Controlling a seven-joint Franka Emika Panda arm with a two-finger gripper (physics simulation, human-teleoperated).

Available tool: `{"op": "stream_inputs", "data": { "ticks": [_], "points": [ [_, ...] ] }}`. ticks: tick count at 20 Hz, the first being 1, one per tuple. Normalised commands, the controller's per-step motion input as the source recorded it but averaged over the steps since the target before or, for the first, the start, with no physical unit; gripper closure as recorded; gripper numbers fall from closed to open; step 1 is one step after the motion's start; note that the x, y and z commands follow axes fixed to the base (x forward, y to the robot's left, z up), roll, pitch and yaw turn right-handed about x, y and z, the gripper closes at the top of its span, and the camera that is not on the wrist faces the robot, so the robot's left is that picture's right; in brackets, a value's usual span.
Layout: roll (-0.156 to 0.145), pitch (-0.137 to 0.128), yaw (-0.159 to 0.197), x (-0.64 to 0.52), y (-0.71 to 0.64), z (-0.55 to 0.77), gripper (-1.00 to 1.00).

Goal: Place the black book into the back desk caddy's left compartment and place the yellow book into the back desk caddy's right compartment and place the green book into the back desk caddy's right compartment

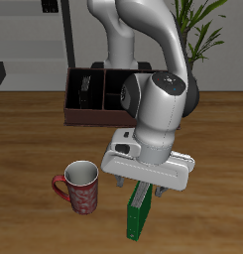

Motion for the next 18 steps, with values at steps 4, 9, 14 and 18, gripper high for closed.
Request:
{"op": "stream_inputs", "data": {
  "ticks": [4,9,14,18],
  "points": [
    [-0.017,0.017,-0.013,0.05,-0.1,-0.01,-1.0],
    [0.038,0.061,-0.011,0.08,-0.07,-0.08,-1.0],
    [0.008,0.029,0.01,-0.01,0.13,-0.2,-1.0],
    [0.02,0.01,0.016,-0.01,0.16,-0.28,-1.0]
  ]
}}
